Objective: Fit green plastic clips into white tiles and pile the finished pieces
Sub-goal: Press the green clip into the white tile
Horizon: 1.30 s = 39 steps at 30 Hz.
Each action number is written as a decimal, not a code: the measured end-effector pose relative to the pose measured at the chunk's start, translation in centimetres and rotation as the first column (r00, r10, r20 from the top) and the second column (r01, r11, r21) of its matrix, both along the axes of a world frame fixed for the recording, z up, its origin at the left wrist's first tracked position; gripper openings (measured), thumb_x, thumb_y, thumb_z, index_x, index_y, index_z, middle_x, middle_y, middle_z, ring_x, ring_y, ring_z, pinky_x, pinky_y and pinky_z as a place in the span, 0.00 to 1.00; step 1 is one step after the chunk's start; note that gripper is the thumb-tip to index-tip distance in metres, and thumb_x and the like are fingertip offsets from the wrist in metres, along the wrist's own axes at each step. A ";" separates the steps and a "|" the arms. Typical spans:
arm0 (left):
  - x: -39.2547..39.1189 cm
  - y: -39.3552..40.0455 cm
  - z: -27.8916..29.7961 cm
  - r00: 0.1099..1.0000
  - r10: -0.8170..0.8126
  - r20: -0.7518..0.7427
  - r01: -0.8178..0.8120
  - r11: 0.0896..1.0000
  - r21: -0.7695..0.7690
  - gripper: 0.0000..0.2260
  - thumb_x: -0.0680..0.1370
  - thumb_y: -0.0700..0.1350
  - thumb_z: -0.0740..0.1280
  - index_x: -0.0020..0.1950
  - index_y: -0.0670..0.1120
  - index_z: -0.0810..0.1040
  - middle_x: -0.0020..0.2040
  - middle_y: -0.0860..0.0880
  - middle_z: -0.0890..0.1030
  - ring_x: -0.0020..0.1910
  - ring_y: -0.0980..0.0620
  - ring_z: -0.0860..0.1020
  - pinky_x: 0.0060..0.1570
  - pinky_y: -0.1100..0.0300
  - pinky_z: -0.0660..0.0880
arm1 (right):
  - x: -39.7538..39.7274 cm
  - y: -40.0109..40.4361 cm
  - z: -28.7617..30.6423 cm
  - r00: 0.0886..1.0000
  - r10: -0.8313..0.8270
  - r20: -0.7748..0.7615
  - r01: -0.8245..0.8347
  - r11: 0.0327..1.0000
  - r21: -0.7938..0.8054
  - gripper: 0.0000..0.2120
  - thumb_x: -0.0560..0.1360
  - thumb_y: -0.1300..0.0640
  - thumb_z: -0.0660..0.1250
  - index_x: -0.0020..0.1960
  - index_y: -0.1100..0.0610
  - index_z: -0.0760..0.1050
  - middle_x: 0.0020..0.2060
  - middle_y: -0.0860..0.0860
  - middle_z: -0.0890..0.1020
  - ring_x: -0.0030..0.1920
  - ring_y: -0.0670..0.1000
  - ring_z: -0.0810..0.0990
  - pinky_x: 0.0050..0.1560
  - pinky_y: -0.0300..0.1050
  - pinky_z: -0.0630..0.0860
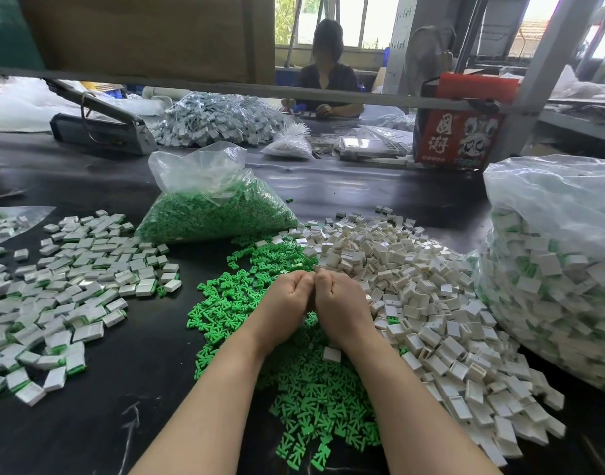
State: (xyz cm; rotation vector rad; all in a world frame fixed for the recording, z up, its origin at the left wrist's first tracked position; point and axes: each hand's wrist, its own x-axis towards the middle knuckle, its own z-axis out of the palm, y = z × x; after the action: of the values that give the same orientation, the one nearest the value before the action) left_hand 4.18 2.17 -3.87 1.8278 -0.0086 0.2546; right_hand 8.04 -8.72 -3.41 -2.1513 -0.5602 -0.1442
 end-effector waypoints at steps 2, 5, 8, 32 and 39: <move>0.0 0.1 0.1 0.999 -0.024 -0.027 0.023 0.999 -0.029 0.15 0.81 0.51 0.57 0.42 0.45 0.78 0.32 0.51 0.75 0.30 0.53 0.71 0.32 0.55 0.71 | 0.0 0.0 -0.1 1.000 0.004 0.005 -0.004 1.000 0.003 0.22 0.76 0.46 0.46 0.28 0.52 0.67 0.28 0.47 0.73 0.31 0.48 0.71 0.36 0.48 0.65; 0.1 0.3 0.0 0.997 -0.062 -0.050 0.058 0.996 -0.070 0.14 0.79 0.52 0.58 0.41 0.46 0.78 0.30 0.55 0.76 0.29 0.56 0.71 0.30 0.62 0.71 | 0.0 0.0 0.0 1.000 0.010 0.004 -0.010 1.000 -0.008 0.24 0.76 0.45 0.45 0.28 0.52 0.68 0.27 0.47 0.74 0.31 0.49 0.72 0.35 0.48 0.66; 0.1 0.3 -0.2 0.997 -0.065 -0.051 0.061 0.996 -0.069 0.15 0.84 0.47 0.57 0.42 0.46 0.78 0.29 0.57 0.76 0.29 0.59 0.71 0.30 0.63 0.70 | 0.0 0.1 0.0 1.000 0.008 0.008 -0.008 1.000 -0.002 0.23 0.76 0.45 0.45 0.28 0.51 0.66 0.27 0.46 0.73 0.31 0.47 0.71 0.33 0.46 0.63; -0.2 0.1 0.2 0.994 -0.086 -0.071 0.078 0.990 -0.114 0.17 0.80 0.50 0.59 0.46 0.38 0.78 0.37 0.46 0.76 0.37 0.49 0.71 0.39 0.54 0.70 | 0.4 -0.2 -0.3 0.998 -0.002 0.064 0.004 0.999 -0.037 0.23 0.79 0.47 0.47 0.28 0.50 0.66 0.27 0.47 0.72 0.31 0.50 0.72 0.36 0.47 0.69; -0.4 0.7 0.5 0.977 -0.190 -0.101 0.169 0.967 -0.190 0.16 0.78 0.54 0.61 0.44 0.44 0.79 0.36 0.44 0.71 0.35 0.49 0.67 0.37 0.56 0.66 | 0.2 -0.4 0.1 0.991 -0.030 0.127 0.031 0.999 -0.008 0.20 0.76 0.48 0.48 0.30 0.51 0.68 0.26 0.45 0.72 0.29 0.44 0.71 0.33 0.41 0.67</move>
State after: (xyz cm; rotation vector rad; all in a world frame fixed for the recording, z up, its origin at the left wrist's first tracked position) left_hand 3.81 2.86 -3.35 1.6465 -0.0661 0.0170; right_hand 8.26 -9.09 -3.34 -2.1714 -0.6020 -0.2972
